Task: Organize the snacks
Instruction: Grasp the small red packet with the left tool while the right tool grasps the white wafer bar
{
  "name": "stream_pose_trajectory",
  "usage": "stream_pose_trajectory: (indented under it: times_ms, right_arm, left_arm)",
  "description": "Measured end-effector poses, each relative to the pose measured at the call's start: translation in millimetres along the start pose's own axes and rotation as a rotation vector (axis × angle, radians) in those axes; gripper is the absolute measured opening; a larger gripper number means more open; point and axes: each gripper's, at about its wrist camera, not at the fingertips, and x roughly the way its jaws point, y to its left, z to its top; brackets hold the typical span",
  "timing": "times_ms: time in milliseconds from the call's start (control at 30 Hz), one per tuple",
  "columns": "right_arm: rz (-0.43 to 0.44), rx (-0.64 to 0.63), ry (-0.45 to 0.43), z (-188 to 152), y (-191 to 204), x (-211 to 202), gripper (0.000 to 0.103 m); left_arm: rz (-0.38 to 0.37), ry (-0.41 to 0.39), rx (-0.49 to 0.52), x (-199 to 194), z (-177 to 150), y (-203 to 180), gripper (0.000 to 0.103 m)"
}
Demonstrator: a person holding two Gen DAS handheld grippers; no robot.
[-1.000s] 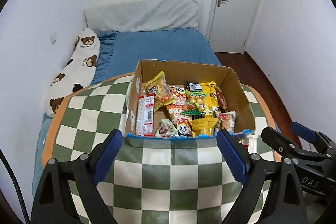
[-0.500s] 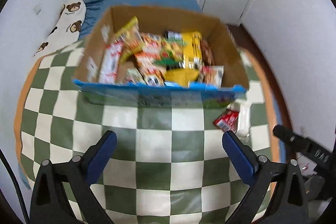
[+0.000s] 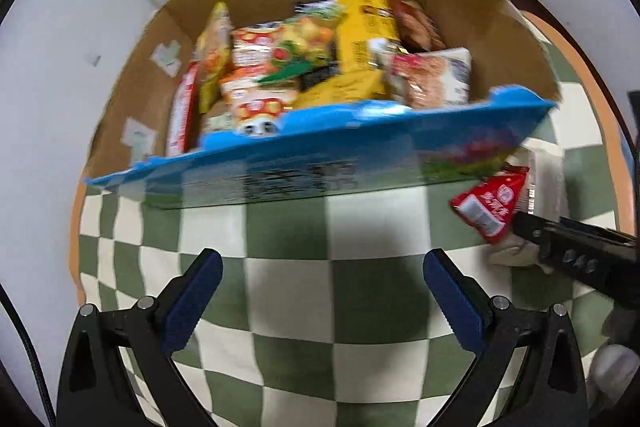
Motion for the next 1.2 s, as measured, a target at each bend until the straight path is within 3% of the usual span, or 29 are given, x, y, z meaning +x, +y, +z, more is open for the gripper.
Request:
stream_pose_trajectory:
  times_ms: [67, 367, 433, 467, 600, 633, 700, 967, 1200]
  right_arm:
    - [0.003, -0.021, -0.012, -4, -4, -5, 0.049]
    - [0.004, 0.024, -0.010, -33, -76, -35, 0.049]
    - [0.017, 0.044, -0.008, -38, -89, -36, 0.050]
    - [0.021, 0.054, -0.007, -41, -93, -35, 0.052]
    - [0.039, 0.094, -0.002, -50, -106, -32, 0.059]
    - [0.043, 0.100, -0.006, -52, -107, -31, 0.059]
    - [0.040, 0.103, -0.010, -53, -109, -31, 0.059]
    - [-0.010, 0.038, -0.045, -40, -102, -31, 0.058]
    - [0.002, -0.125, 0.048, -68, -57, -17, 0.056]
  left_arm:
    - [-0.027, -0.001, 0.031, 1, 1, -12, 0.103]
    - [-0.172, 0.032, 0.106, 14, 18, -74, 0.102]
    - [-0.177, 0.024, 0.144, 17, 22, -90, 0.079]
    - [-0.176, 0.029, 0.169, 21, 25, -100, 0.074]
    - [-0.188, 0.057, 0.198, 34, 33, -120, 0.065]
    - [-0.187, 0.065, 0.203, 38, 35, -124, 0.048]
    - [-0.193, 0.087, 0.205, 42, 36, -128, 0.031]
    - [-0.222, 0.140, 0.140, 39, 5, -98, 0.031]
    - [-0.239, 0.215, 0.032, 47, -38, -43, 0.031]
